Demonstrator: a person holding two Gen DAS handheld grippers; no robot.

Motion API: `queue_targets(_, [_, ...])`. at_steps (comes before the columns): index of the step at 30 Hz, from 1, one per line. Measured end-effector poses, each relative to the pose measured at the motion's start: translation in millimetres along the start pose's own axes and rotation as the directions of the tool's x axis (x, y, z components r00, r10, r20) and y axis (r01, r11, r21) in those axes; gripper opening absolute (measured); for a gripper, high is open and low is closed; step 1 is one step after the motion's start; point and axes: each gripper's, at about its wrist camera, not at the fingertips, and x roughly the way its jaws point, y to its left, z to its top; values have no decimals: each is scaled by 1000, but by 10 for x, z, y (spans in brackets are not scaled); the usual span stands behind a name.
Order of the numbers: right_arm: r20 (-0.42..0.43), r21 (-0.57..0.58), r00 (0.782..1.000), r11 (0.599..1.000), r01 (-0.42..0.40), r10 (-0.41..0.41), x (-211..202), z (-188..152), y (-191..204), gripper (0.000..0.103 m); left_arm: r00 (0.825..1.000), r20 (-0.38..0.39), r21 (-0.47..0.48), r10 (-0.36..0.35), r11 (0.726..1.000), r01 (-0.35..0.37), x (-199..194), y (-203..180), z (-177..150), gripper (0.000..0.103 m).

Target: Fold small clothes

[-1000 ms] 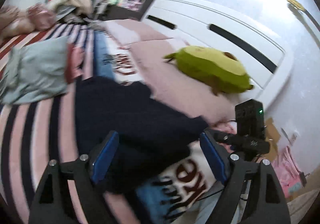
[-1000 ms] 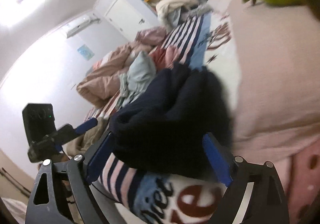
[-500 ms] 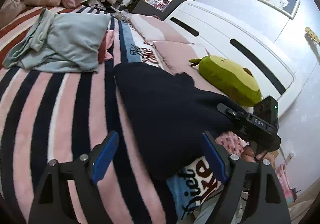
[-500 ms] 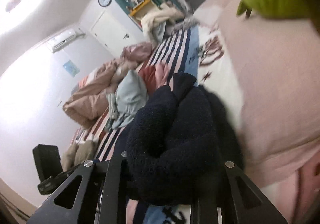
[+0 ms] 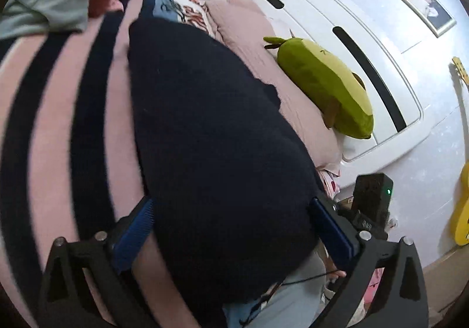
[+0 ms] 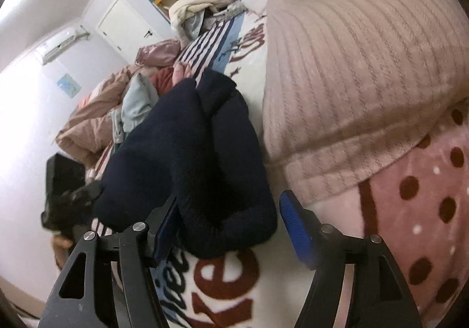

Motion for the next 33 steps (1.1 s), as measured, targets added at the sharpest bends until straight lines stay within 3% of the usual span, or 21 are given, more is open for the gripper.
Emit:
queue_targets(1, [-7, -10, 1000, 1000, 4, -4, 3, -13, 4, 62, 1000, -5, -16, -8, 1000, 8, 55, 20, 5, 101])
queue_targets(5, [-27, -11, 1000, 1000, -9, 8, 13, -67, -17, 62, 999, 25, -8, 22, 1000, -22, -4, -39, -64, 70])
queue_targets(8, [-40, -4, 998, 999, -42, 41, 27, -76, 27, 62, 999, 41, -4, 34, 999, -34, -95, -64, -131, 61])
queue_targets(16, [-137, -100, 978, 980, -171, 157, -62, -240, 388, 62, 996, 60, 20, 72, 997, -73, -763, -78, -579, 60])
queue_targets(19, [-191, -173, 968, 965, -195, 162, -68, -322, 599, 63, 995, 44, 12, 92, 996, -92, -1097, -15, -849, 60])
queue_targets(23, [-252, -251, 958, 947, -200, 136, 33, -370, 881, 70, 993, -17, 9, 118, 993, -118, -1250, 71, -1030, 68])
queue_targets(26, [-290, -290, 953, 941, -177, 90, 146, -303, 971, 70, 992, -25, -7, 121, 993, -121, -1345, 125, -1015, 72])
queue_targets(28, [-305, -283, 947, 941, -187, 96, 179, -184, 1021, 70, 990, -32, 4, 135, 991, -135, -1434, 128, -952, 73])
queue_targets(31, [-292, -328, 951, 924, -196, 98, 94, -54, 1139, 70, 977, -2, 61, 211, 976, -211, -1566, 84, -871, 81])
queue_targets(33, [-305, -349, 942, 903, -249, 142, 95, 28, 1278, 70, 978, 17, 67, 209, 975, -210, -1653, 96, -788, 83])
